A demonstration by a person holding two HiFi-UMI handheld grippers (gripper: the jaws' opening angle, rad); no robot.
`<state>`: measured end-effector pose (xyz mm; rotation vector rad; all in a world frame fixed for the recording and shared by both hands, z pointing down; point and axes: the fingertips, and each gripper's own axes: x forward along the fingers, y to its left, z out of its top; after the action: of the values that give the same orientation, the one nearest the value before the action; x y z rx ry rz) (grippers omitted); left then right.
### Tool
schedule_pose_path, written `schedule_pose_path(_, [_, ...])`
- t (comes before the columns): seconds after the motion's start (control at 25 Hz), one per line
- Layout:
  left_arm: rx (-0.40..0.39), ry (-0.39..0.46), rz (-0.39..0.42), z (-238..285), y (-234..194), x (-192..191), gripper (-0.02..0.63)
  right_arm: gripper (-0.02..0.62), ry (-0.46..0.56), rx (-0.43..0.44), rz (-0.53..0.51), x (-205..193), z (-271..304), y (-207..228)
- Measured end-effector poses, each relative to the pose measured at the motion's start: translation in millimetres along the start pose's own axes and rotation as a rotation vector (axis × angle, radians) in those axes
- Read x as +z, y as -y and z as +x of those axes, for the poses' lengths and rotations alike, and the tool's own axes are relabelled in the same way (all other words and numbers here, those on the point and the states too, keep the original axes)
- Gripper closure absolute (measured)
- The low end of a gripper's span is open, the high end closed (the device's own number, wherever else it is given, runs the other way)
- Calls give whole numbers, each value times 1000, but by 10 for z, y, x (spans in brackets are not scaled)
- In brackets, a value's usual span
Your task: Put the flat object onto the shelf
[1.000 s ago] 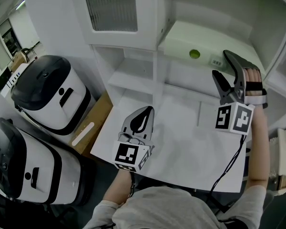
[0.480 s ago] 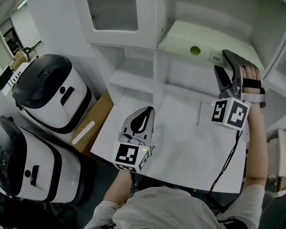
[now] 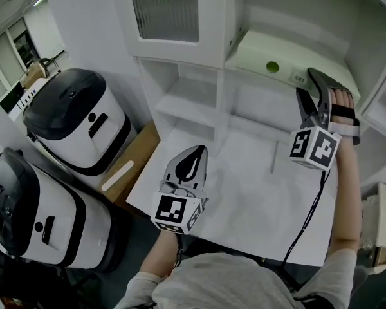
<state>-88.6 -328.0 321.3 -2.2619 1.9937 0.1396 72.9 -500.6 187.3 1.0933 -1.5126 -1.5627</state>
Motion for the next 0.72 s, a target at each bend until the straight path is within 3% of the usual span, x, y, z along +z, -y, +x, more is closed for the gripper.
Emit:
schedule_pose_path(0.24, [-17,-3,-1,-34,2,7,591,331,16,-46,96,-11,-103,46])
schedule_pose_path(0.32, [-28,-5,-4,-41,-3,0,591,336,36,-54,177,22,-196,91])
schedule_pose_path(0.36, [-35,-7,-6,-41,0,-5,591,379,47,-58,234,40,-251,122])
schedule_pose_path(0.44, [-56,-8,-8,-35,20,-8,591,542,65,-62,347,63,-354,169])
schedule_pose_path(0.48, [-68,-8,-9,-34,33,-6,591,578,69,-55,393,74,-400,174])
schedule_pose_path(0.72, [-139,-9,-22,-79,70,-11,591,586,90,13,671,151,-682,38])
